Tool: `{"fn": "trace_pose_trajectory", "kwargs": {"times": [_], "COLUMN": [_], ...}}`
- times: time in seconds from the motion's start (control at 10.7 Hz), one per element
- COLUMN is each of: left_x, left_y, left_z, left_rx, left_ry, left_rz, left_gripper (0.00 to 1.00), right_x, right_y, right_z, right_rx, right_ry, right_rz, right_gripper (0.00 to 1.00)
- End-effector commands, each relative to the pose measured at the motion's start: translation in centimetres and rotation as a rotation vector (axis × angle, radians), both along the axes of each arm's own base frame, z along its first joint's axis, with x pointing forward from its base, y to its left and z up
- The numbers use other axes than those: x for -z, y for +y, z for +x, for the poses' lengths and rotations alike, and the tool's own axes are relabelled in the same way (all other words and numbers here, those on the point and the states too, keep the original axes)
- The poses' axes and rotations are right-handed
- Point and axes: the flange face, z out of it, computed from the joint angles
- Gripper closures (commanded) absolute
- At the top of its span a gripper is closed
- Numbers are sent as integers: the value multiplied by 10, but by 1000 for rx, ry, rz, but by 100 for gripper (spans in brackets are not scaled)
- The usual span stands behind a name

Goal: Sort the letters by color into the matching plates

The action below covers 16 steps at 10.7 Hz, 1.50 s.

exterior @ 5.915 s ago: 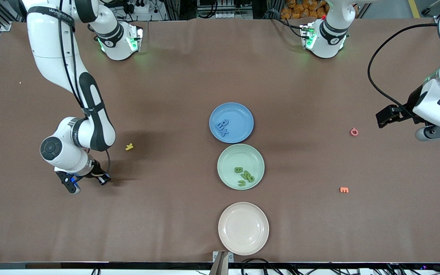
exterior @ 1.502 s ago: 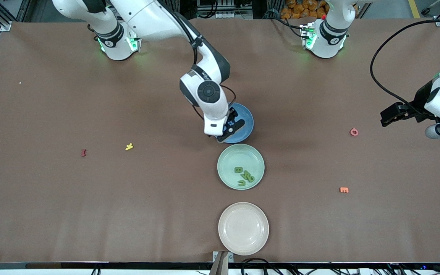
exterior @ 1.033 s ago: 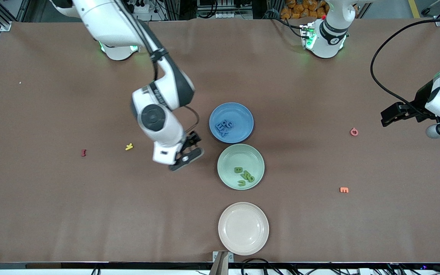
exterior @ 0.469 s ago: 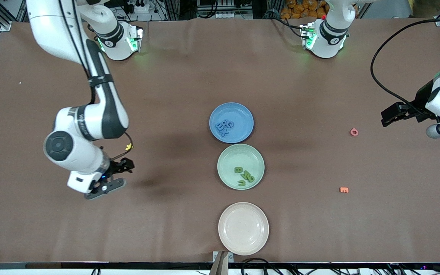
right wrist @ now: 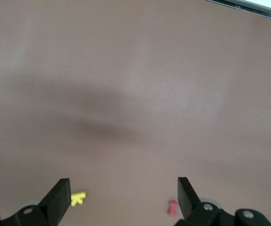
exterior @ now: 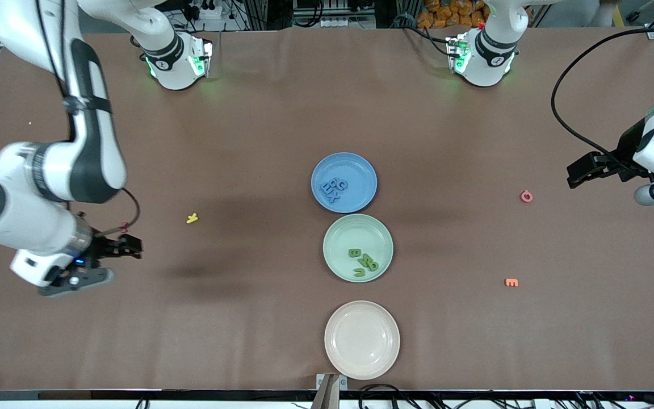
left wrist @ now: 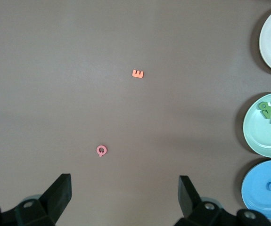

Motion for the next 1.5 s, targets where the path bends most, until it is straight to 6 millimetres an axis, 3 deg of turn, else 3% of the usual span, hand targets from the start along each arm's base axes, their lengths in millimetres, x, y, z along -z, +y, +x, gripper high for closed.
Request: {"fn": "trace_pose_trajectory", "kwargs": {"times": [0.0,0.28,0.56,0.75,0.94,1.22,1.41], "left_x": [-7,-10,-10,-11,-8,-4,-5], "left_y": [2,0,0,1,2,-1,-5], "left_z": [-5,-5,-4,-4,-2,0,0], "left_rx": [12,-2,-6,-8,4,15,21], "left_ry": [-6,-18,-21,-23,-18,-13,-19], "left_rz": [-19,-22,-23,-21,-21,-22,-23], "left_gripper": [0,0,0,0,0,0,0], "right_x": [-88,-157,-203,-230,-239,-221,-222], "right_y": [-49,-63,-46,-48,-52,-53,-56], "right_z": [-42,-82,-105,-120,-128,-122,-123], "right_rx": [99,204,350,389,415,427,430], "right_ry": [35,83,77,37,26,30,29], "right_rz": [48,-13,9,38,51,37,30], "right_gripper": [0,0,0,0,0,0,0]}}
